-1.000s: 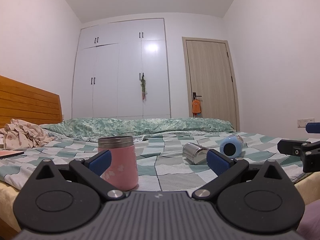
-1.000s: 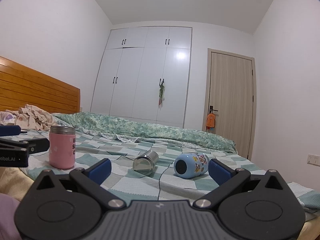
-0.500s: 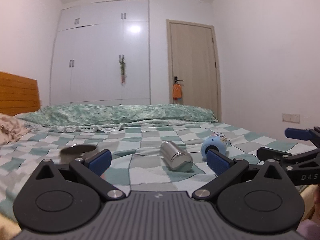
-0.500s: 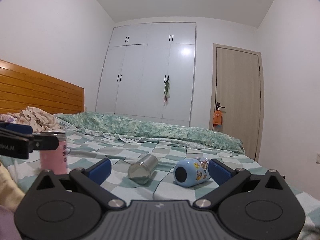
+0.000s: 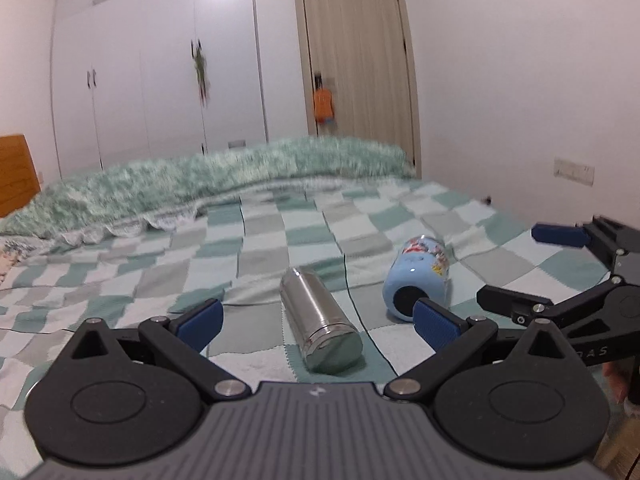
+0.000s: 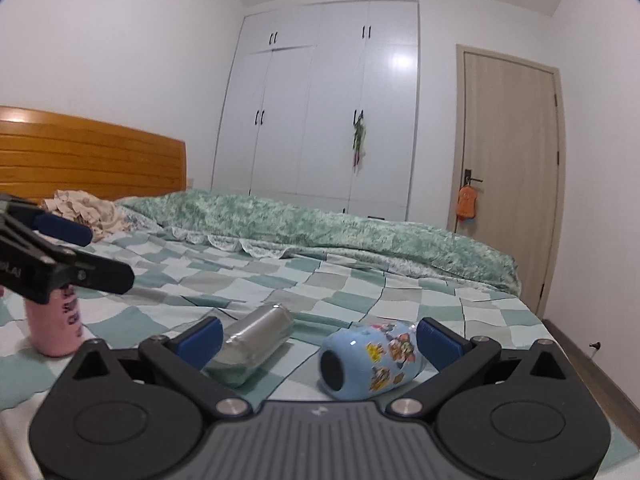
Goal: Flip cup upright
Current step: 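Move the left tool to the lying silver cup and close around it, then lift the silver cup with the left tool toward the right tool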
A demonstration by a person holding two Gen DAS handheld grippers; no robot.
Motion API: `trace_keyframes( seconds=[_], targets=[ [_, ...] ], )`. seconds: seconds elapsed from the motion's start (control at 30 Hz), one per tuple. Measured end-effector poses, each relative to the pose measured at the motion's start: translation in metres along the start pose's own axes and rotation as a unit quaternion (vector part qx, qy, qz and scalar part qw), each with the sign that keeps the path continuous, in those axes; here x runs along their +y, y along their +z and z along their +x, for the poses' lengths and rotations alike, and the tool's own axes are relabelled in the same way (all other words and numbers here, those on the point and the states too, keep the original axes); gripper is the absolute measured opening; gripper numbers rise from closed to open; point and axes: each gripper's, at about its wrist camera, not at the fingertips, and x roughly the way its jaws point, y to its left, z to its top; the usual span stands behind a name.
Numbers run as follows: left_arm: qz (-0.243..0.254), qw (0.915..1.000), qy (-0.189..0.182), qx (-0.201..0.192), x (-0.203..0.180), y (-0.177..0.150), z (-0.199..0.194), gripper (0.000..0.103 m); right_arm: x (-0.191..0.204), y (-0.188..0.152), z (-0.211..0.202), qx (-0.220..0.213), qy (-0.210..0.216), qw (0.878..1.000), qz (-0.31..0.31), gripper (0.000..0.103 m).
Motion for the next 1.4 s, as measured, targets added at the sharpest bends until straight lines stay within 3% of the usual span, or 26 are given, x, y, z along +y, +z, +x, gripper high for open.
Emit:
trace_keyframes(
  seconds=[0.3, 0.5, 0.7, 0.8, 0.87, 0.9, 0.93, 1.2, 1.4],
  targets=[
    [0.011, 0.9925, 0.031, 0.117, -0.004, 0.029, 0.107, 0.103, -0.051, 0.017, 0.074, 0.062, 0.023, 0.998, -0.006, 0.103],
    [-0.018, 0.9754, 0.049, 0.214, -0.001, 0.031, 0.176, 0.103, -0.077, 0.019, 0.119, 0.098, 0.035, 0.995, 0.006, 0.103],
    [-0.039, 0.9616, 0.06, 0.265, 0.006, 0.02, 0.223, 0.103, -0.094, 0.014, 0.151, 0.112, 0.048, 0.992, 0.022, 0.103],
    [-0.046, 0.9541, 0.069, 0.288, 0.009, 0.015, 0.239, 0.094, -0.098, 0.009, 0.163, 0.113, 0.055, 0.992, 0.027, 0.103],
    [-0.063, 0.9474, 0.054, 0.309, 0.013, 0.014, 0.248, 0.076, -0.1, 0.006, 0.165, 0.109, 0.059, 0.992, 0.031, 0.103],
    [-0.075, 0.9423, 0.041, 0.324, 0.014, 0.012, 0.251, 0.067, -0.1, 0.005, 0.165, 0.107, 0.061, 0.992, 0.033, 0.103],
    [-0.082, 0.9386, 0.039, 0.333, 0.014, 0.011, 0.252, 0.065, -0.1, 0.004, 0.165, 0.106, 0.063, 0.992, 0.034, 0.103],
    [-0.071, 0.9456, 0.03, 0.316, 0.01, 0.02, 0.223, 0.064, -0.093, 0.014, 0.132, 0.093, 0.063, 0.992, 0.048, 0.103],
    [-0.07, 0.9547, 0.012, 0.289, 0.008, 0.037, 0.165, 0.064, -0.074, 0.025, 0.092, 0.095, 0.064, 0.992, 0.045, 0.103]
  ],
)
